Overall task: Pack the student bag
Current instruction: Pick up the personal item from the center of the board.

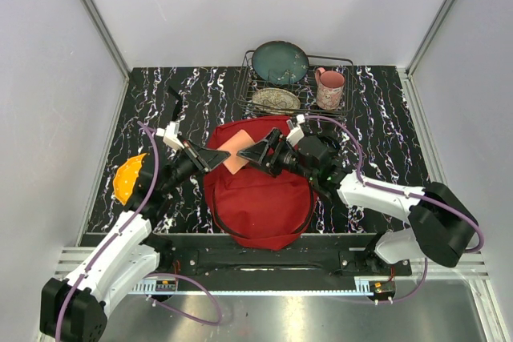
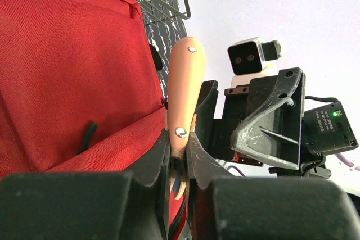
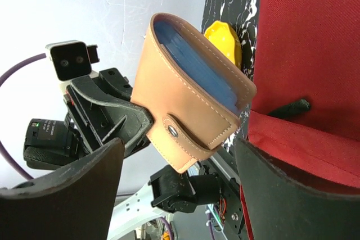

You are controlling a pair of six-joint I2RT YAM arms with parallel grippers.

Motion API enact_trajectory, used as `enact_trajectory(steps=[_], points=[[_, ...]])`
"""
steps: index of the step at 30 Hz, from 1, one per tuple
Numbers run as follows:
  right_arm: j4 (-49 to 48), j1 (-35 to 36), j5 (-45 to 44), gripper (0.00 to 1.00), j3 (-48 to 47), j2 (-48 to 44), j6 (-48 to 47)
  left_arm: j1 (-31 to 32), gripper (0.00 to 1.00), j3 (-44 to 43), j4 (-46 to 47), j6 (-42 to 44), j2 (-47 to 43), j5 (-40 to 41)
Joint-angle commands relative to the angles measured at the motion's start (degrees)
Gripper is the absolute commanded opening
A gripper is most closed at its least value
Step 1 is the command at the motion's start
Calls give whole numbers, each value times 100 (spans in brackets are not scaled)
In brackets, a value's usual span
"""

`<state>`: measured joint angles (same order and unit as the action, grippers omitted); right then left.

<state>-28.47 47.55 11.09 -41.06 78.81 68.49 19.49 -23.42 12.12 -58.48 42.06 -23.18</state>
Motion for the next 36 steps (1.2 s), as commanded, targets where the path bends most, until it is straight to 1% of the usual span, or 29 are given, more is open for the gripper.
enact_trajectory(steps=[1, 8, 11, 17, 21, 23, 28, 32, 36], points=[[-563, 26, -362, 84, 45, -120, 95, -41, 0, -57, 282, 3, -102, -178], [-844, 26, -274, 80, 72, -23, 174, -50, 0, -75, 326, 21, -41, -240], [-906, 26, -239, 77, 72, -6, 191, -50, 0, -75, 370, 21, 3, -275], [-932, 18, -248, 68, 72, -49, 147, -50, 0, -57, 396, 21, 21, -310], [-976, 26, -239, 59, 72, -67, 121, -68, 0, -66, 440, 12, 65, -336], [-985, 26, -239, 56, 63, -67, 103, -68, 0, -66, 458, 12, 83, -363], [-985, 18, -195, 56, 28, -50, 77, -68, 0, -84, 484, 12, 118, -407], [-933, 35, -160, 63, -7, -41, 77, -68, 0, -49, 546, -32, 100, -407], [-915, 35, -169, 62, 36, -111, 86, -68, 0, -31, 590, -76, 118, -433]])
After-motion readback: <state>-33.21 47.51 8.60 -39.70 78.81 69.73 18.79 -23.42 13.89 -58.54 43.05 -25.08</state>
